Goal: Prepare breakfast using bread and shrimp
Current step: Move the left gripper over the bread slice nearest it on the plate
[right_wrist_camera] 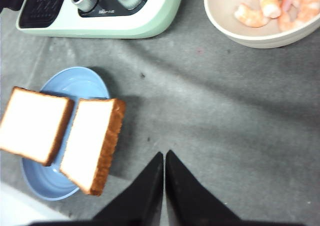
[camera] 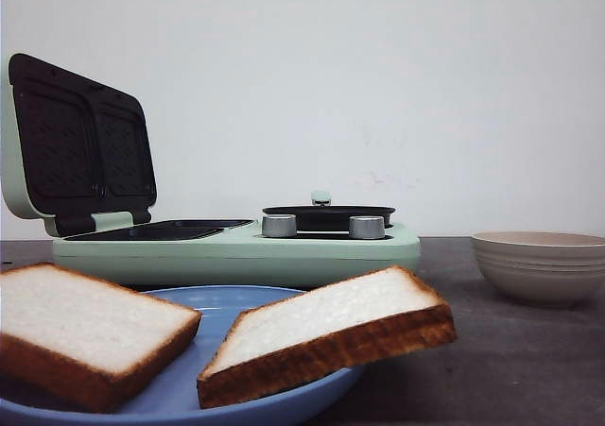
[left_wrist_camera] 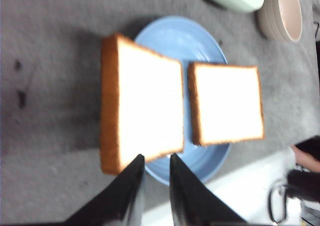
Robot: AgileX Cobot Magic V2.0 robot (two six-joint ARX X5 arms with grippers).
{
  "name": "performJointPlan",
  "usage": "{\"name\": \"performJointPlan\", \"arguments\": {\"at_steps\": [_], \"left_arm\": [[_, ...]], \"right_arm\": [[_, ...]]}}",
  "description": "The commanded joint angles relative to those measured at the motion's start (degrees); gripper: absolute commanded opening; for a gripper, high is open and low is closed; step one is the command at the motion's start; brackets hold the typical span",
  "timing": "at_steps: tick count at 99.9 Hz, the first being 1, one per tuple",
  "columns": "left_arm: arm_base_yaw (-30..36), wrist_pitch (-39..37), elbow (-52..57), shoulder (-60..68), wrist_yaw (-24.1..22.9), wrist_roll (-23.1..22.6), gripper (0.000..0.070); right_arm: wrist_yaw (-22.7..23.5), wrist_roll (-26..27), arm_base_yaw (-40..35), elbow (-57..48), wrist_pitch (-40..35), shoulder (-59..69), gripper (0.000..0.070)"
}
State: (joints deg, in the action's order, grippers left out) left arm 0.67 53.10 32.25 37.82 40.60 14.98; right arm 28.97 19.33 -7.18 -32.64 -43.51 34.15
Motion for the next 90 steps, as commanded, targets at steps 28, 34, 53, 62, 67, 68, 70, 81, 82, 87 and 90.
{"name": "performJointPlan", "arguments": {"at_steps": [28,34,53,62,67,68,70,81,82,87,90], "left_arm": [[0.28,2.73,0.76,0.39,-1.86,2.29,0.0314],[0.68,2.67,0.63,0.39,-1.9,2.25,0.0313],[1.68,-0.61,-1.57,0.7,-3.34,3.43,0.0313],[1.73,-3.3,-3.85,1.62,-3.3,6.05,0.0313],[1.77,-4.24,-4.09,2.47,-3.1,6.67,0.0314],[1.79,-4.44,-4.09,2.67,-3.1,6.67,0.0313],[1.86,-4.85,-4.09,3.04,-3.1,6.69,0.0314],[2.03,-6.97,-4.09,4.92,-3.19,6.8,0.0313],[2.03,-7.15,-4.09,5.09,-3.23,6.8,0.0314],[2.03,-8.04,-4.09,6.19,-3.34,6.84,0.0314],[2.03,-8.52,-4.09,6.86,-3.34,6.86,0.0314]], "right_arm": [[1.38,-0.66,-0.2,-1.09,0.17,0.2,0.0158],[1.49,-0.66,-0.2,-1.09,0.24,0.2,0.0158],[1.68,-0.66,-0.2,-1.09,0.7,0.2,0.0158],[1.73,-0.66,-0.2,-1.09,0.68,0.2,0.0158],[2.14,-0.66,-0.2,-1.09,0.61,0.2,0.0158],[2.29,-0.66,-0.2,-1.09,0.61,0.2,0.0158],[2.64,-0.66,-0.2,-1.09,0.59,0.2,0.0158],[4.04,-0.63,-0.2,-1.09,0.59,0.2,0.0158],[4.11,-0.66,-0.2,-1.09,0.59,0.2,0.0158],[4.13,-0.59,-0.2,-1.09,0.59,0.2,0.0158],[4.11,-0.59,-0.2,-1.09,0.59,0.2,0.0158]]}}
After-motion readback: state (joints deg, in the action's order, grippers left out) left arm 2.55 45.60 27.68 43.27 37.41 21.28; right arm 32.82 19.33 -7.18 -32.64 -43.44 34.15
